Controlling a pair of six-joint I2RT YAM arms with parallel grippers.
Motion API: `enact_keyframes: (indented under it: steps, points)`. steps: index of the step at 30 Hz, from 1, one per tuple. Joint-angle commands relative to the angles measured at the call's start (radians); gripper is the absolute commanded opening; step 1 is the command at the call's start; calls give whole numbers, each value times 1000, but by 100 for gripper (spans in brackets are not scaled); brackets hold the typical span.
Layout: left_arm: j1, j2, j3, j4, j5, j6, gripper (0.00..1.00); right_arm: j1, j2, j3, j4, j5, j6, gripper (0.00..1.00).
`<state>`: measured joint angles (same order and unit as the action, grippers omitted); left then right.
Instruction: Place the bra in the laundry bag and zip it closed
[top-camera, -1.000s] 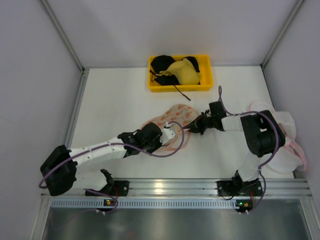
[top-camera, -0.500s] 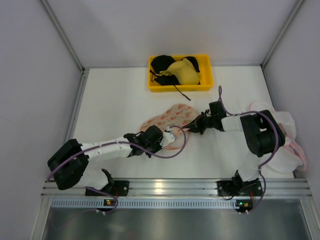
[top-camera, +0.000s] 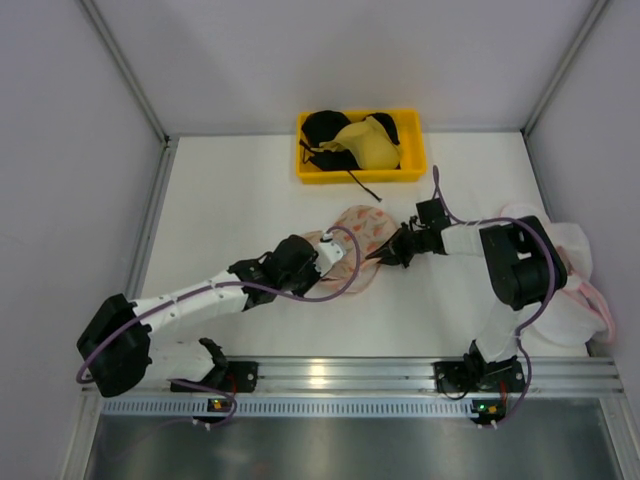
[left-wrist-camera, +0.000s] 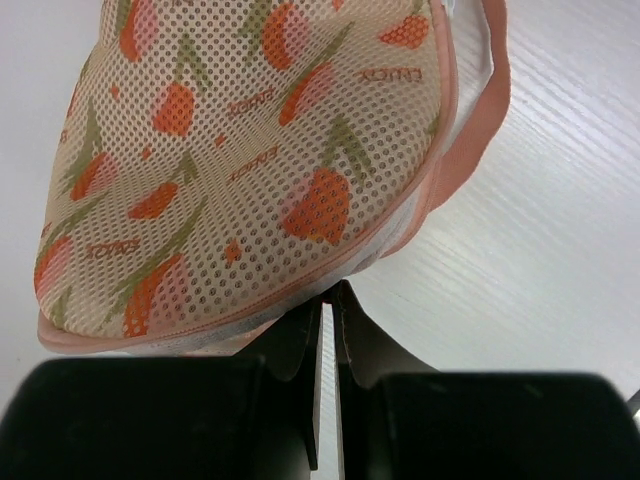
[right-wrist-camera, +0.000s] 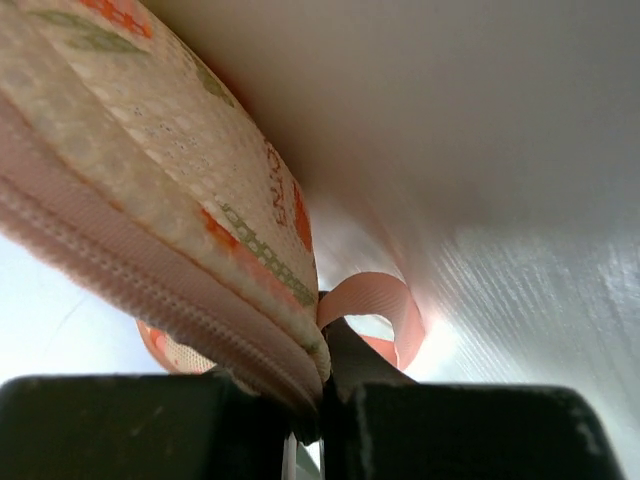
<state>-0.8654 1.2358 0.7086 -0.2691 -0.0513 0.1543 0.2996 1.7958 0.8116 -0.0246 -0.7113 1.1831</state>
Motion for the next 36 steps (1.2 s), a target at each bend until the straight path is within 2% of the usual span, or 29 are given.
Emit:
enact_keyframes:
  steps: [1, 2, 5, 12, 14, 18, 19, 22, 29, 36]
  points:
    - [9, -18, 55, 32, 47, -7, 0, 6, 13, 37, -95, 22, -65, 0]
    - [9, -16, 60, 21, 103, -4, 0, 6, 13, 38, -95, 23, -63, 0]
    - [16, -10, 81, -42, 157, 20, 0, 6, 16, 47, -90, 24, -71, 0]
    - [19, 19, 106, -131, 218, 48, 0, 7, 17, 97, -123, 38, -126, 0]
    - [19, 31, 104, -131, 193, 41, 0, 9, 16, 87, -109, 24, -114, 0]
    - [19, 77, 97, -38, 29, 27, 0, 16, 7, 45, -55, 0, -80, 0]
    - [19, 92, 88, 29, -8, 31, 0, 19, 7, 37, -48, -7, -74, 0]
    - [19, 111, 68, 148, -56, 66, 0, 26, 13, 12, -25, -19, -54, 0]
    - [20, 146, 42, 326, -22, 112, 0, 32, 14, 21, -25, -22, -53, 0]
    - [19, 241, 11, 312, -10, 180, 0, 32, 19, 29, -21, -22, -50, 0]
